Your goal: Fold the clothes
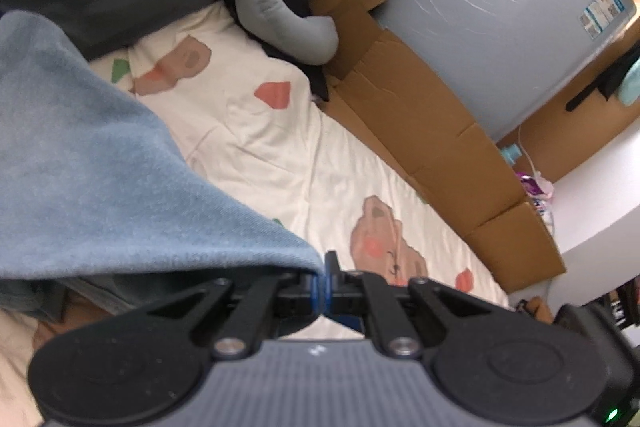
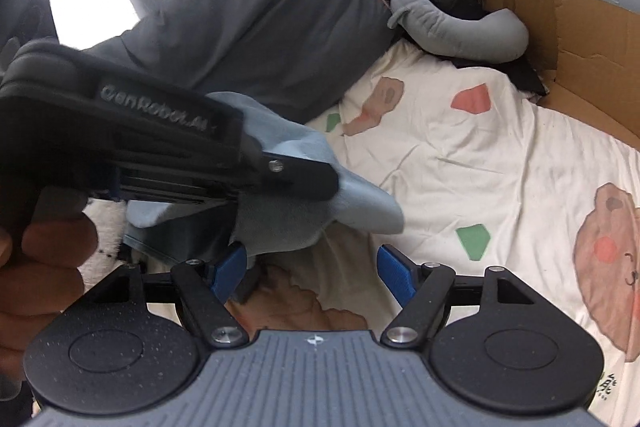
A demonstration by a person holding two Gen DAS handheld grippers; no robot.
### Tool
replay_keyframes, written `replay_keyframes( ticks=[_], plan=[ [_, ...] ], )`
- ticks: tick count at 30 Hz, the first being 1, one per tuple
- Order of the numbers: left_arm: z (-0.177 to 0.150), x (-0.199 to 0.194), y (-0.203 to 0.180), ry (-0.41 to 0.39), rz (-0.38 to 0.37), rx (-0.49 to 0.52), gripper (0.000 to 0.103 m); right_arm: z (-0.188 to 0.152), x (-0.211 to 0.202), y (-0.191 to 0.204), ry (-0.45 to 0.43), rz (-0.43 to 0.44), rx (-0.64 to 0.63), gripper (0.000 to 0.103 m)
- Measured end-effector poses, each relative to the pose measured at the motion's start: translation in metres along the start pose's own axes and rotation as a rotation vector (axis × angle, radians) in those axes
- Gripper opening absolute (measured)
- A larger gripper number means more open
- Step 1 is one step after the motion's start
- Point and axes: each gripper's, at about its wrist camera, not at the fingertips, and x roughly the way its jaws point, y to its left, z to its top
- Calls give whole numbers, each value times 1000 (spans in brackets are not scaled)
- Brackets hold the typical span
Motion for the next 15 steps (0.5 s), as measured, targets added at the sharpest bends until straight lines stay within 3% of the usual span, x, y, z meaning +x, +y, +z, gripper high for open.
replay_keyframes(
  ticks=[6, 12, 13, 15],
  plan=[
    [-2, 0, -10, 18, -48, -18, 3, -2, 1, 2, 15, 69, 48, 83],
    [2, -5, -24, 34, -92, -5, 3, 2, 1, 2, -25, 51, 102, 85],
    [1, -4, -28, 44, -93, 2, 3, 1, 2, 2, -36, 32, 109, 84],
    [-1, -3, -34, 61, -96, 17, 3, -2, 5, -3, -37, 4, 135, 71]
  ],
)
